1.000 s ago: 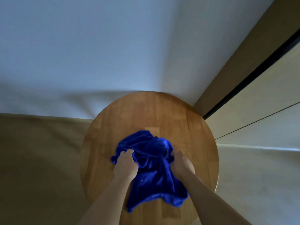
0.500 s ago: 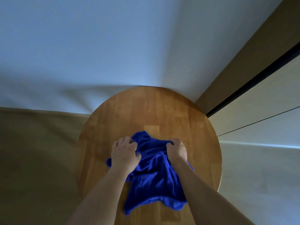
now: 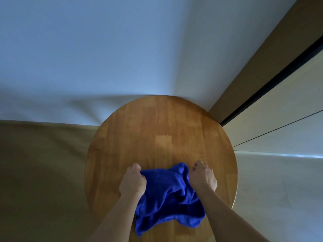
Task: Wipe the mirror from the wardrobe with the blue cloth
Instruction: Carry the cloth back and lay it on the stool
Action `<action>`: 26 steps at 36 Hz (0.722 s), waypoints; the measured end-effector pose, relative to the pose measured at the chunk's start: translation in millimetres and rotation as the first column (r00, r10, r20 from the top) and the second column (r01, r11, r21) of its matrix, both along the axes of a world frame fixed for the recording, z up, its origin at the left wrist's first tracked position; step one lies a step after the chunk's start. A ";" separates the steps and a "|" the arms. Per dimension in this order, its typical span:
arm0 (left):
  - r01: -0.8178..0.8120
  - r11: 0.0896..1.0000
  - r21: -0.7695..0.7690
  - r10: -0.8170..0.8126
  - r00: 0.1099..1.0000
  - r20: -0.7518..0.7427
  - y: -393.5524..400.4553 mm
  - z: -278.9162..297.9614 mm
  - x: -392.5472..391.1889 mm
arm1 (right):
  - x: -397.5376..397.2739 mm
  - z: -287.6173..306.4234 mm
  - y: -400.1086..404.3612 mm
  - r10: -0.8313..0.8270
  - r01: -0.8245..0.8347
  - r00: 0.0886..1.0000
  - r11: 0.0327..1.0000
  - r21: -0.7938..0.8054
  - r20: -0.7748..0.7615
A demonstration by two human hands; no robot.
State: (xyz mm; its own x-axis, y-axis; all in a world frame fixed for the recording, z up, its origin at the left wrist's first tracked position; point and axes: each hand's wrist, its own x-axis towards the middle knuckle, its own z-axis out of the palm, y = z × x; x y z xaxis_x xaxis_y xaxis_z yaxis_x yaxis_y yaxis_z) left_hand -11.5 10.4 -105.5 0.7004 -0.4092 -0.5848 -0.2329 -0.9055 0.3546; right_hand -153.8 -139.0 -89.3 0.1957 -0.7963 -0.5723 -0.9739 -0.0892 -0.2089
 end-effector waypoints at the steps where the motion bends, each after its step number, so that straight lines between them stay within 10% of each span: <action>1: -0.020 1.000 0.003 0.020 1.000 -0.010 -0.3 -4.5 0.5 | 1.0 -3.0 -0.8 0.011 -0.011 1.000 1.000 0.022 0.012; 6: -0.070 0.996 0.056 0.083 0.955 -0.285 -5.8 -20.9 -6.1 | 8.0 -12.2 -0.8 -0.011 0.011 1.000 0.987 0.160 0.002; 14: -0.182 0.982 -0.040 0.168 0.956 -0.240 -11.0 -10.0 9.8 | 0.8 -0.2 -8.0 -0.191 0.159 0.971 0.966 0.203 0.147; 26: -0.643 0.647 -0.409 0.441 0.754 -0.488 -28.1 67.0 62.3 | 22.1 64.0 -30.7 -0.780 0.576 0.372 0.619 0.534 0.502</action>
